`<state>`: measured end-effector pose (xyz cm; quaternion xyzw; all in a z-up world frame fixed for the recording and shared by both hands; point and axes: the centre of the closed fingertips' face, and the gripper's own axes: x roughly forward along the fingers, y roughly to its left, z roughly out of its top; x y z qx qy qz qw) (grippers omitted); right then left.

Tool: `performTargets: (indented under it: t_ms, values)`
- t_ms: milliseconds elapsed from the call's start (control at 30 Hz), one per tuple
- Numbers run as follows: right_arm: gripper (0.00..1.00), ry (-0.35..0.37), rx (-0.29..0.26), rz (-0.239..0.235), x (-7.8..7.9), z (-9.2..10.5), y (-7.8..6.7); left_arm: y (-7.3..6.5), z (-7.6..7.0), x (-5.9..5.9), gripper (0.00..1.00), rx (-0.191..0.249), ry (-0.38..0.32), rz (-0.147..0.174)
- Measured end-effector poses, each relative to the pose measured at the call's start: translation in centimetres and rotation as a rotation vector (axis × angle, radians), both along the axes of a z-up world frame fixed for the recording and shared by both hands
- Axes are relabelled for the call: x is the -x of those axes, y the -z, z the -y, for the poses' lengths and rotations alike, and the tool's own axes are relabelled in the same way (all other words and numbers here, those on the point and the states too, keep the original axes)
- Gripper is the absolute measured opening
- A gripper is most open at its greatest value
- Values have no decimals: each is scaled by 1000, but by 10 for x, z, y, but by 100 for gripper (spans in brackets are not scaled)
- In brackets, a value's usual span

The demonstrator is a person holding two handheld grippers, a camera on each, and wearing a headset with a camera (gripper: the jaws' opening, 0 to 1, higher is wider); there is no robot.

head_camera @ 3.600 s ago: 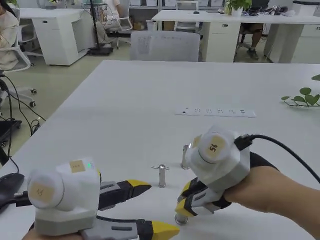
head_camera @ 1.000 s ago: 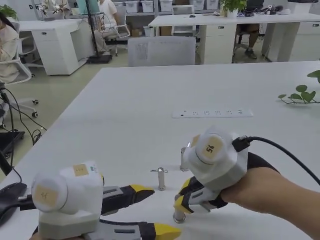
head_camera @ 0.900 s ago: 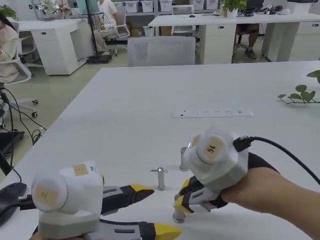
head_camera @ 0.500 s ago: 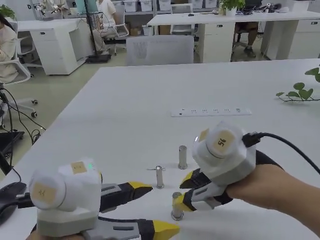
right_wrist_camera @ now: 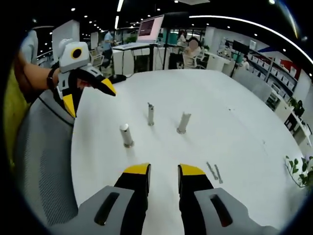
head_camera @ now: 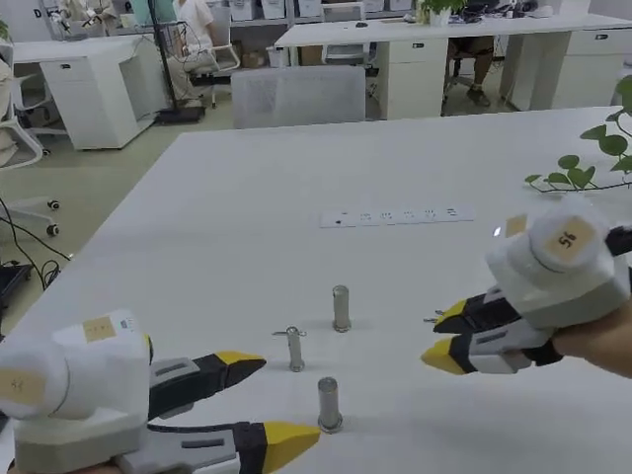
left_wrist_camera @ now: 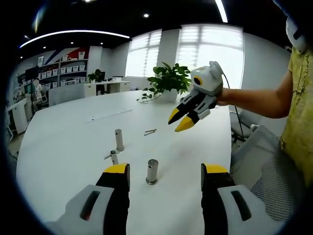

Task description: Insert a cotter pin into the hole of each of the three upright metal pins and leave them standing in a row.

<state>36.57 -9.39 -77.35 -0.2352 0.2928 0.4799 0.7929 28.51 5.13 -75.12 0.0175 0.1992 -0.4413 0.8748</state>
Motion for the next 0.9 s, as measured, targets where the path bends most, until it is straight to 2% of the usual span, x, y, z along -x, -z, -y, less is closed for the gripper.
performTargets:
  t_ms: [167,333,467,633,800,900]
  values:
    - [20,42,20,17,-22,35,-2,-4,3,1,57,1,-16,4]
    - [18,69,40,25,-46,52,2,-7,4,0,57,0,-32,15]
    - [15,59,80,32,-63,57,10,-8,3,-1,57,-2,-46,17]
    - [13,31,138,11,-81,58,23,-7,2,0,56,-11,-51,17]
    - [12,-6,192,-21,-91,54,38,-5,-1,-1,55,-12,-63,13]
    - [11,-50,213,-36,-91,45,44,-4,-1,-2,55,-8,-66,12]
